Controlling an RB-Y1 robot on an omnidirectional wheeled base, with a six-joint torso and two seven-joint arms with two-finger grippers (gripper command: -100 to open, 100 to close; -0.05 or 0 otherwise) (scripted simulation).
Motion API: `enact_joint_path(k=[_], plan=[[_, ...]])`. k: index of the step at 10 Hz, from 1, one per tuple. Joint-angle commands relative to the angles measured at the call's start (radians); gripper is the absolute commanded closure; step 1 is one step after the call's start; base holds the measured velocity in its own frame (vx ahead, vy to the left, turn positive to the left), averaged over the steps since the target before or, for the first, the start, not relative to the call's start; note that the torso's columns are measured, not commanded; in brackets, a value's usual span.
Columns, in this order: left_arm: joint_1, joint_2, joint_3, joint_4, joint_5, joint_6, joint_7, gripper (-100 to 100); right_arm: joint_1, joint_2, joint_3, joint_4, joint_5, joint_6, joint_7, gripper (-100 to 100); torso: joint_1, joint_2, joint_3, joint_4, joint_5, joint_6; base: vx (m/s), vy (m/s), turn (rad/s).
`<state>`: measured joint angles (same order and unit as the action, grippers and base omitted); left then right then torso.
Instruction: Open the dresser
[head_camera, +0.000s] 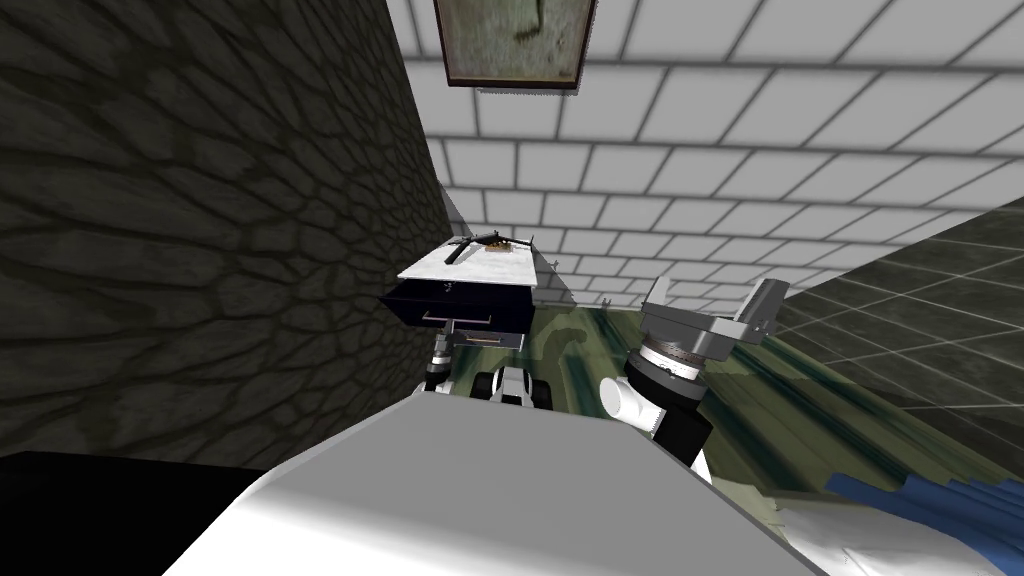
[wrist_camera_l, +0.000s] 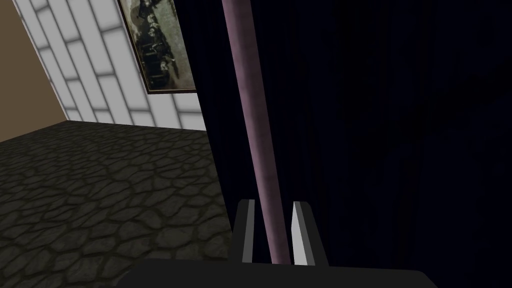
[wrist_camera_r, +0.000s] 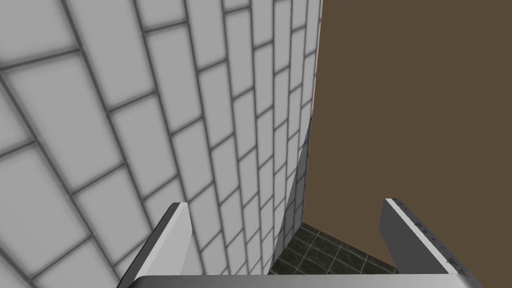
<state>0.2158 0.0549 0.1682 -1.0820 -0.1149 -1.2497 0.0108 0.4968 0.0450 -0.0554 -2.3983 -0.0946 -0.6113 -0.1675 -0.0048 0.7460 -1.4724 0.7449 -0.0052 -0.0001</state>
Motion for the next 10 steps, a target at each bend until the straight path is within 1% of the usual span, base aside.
enact_joint_path(k=[1,4,5,6,8,10], plan=[[0.012,0.002,-0.002,-0.010,-0.002,-0.004,0.008,100,0.000,0.000,0.000,0.000,0.000,0.000,0.000,0,0.000,-0.007,-0.004,-0.001,0.000,0.000,-0.111,-0.013,0.020],[0.027,0.008,-0.004,-0.038,-0.006,-0.016,0.021,100,0.000,0.000,0.000,0.000,0.000,0.000,0.000,0,0.000,0.001,0.001,-0.001,0.001,-0.001,-0.207,-0.028,0.032],[0.014,0.022,0.001,-0.061,0.000,0.048,0.036,-100,0.000,0.000,0.000,0.000,0.000,0.000,0.000,0,0.000,0.002,0.001,0.001,-0.001,0.000,-0.143,-0.047,0.021],[0.014,0.022,0.001,-0.061,0.000,0.049,0.036,-100,0.000,0.000,0.000,0.000,0.000,0.000,0.000,0,-0.001,-0.005,-0.002,-0.003,0.001,0.000,-0.044,-0.034,0.008],[-0.004,0.038,0.005,-0.093,0.006,0.099,0.050,-100,0.000,0.000,0.000,0.000,0.000,0.000,0.000,0,0.008,-0.018,-0.010,-0.010,0.006,0.000,-0.022,-0.021,0.000],[-0.021,0.053,0.010,-0.125,0.011,0.150,0.065,-100,0.000,0.000,0.000,0.000,0.000,0.000,0.000,0,0.005,-0.009,-0.004,-0.007,0.005,0.000,-0.046,-0.023,0.006]])
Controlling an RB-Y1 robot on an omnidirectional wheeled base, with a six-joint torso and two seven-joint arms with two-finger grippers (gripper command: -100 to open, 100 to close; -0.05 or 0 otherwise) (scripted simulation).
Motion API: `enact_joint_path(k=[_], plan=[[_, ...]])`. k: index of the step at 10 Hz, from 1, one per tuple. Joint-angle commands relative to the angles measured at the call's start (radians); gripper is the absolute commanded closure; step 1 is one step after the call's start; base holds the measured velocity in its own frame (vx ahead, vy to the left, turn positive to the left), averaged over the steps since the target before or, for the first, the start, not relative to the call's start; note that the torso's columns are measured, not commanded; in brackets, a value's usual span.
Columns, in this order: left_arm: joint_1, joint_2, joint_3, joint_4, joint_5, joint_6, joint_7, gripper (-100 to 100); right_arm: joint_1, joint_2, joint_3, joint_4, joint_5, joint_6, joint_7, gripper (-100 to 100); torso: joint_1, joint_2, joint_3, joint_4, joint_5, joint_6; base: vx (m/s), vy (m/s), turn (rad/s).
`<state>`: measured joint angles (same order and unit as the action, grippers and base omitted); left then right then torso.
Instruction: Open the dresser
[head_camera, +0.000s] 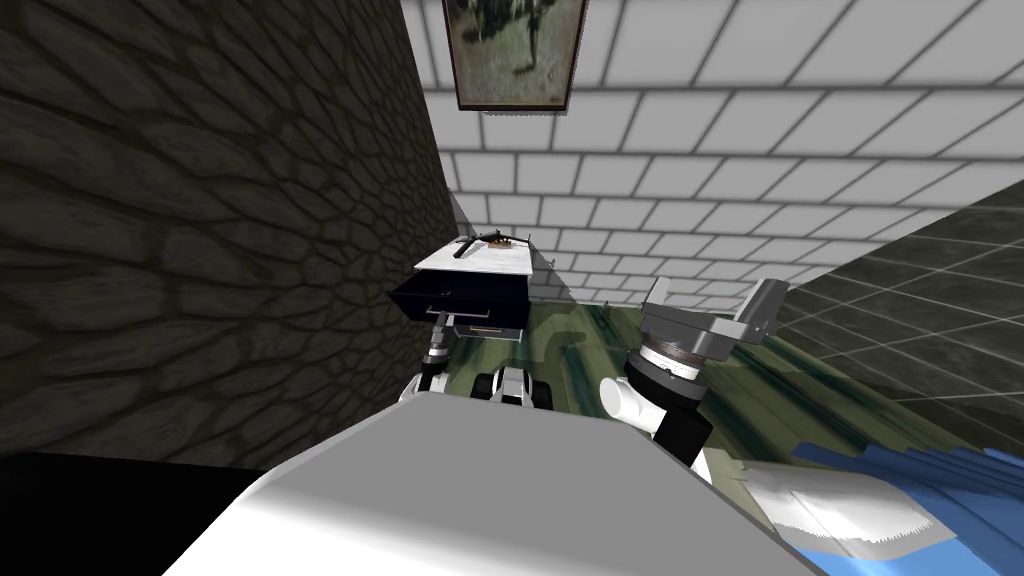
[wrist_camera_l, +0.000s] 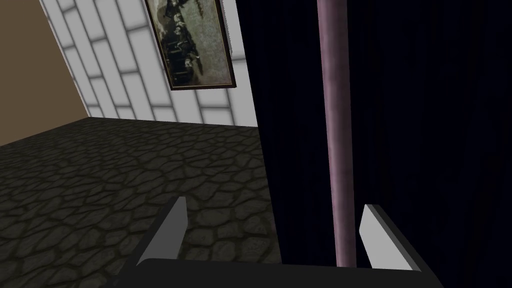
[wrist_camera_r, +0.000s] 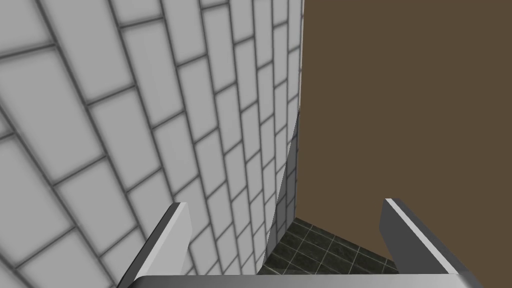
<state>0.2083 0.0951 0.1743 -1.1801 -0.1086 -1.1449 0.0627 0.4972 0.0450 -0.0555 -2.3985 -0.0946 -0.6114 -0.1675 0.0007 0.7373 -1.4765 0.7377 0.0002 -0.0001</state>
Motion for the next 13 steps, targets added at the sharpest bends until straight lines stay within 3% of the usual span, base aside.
enact_joint_path(k=[1,6,7,8,13], plan=[[-0.023,0.020,0.007,-0.042,0.008,0.070,0.020,-100,0.000,0.000,0.000,0.000,0.000,0.000,0.000,0,-0.001,0.004,0.002,0.002,-0.001,-0.001,-0.055,-0.033,0.005],[-0.049,0.043,0.014,-0.090,0.016,0.146,0.042,-100,0.000,0.000,0.000,0.000,0.000,0.000,0.000,0,-0.004,0.006,0.002,0.007,-0.006,0.000,-0.042,-0.022,0.005],[-0.042,0.035,0.009,-0.068,0.012,0.141,0.036,-100,0.000,0.000,0.000,0.000,0.000,0.000,0.000,0,-0.005,0.008,0.003,0.009,-0.007,-0.001,-0.012,-0.003,-0.004],[-0.042,0.035,0.009,-0.068,0.012,0.149,0.038,0,0.000,0.000,0.000,0.000,0.000,0.000,0.000,0,-0.005,0.007,0.004,0.006,-0.005,-0.001,0.000,0.000,0.000],[-0.035,0.034,0.008,-0.060,0.012,0.156,0.038,0,0.000,0.000,0.000,0.000,0.000,0.000,0.000,0,-0.002,0.002,0.001,0.001,-0.001,0.000,0.000,0.000,0.000]])
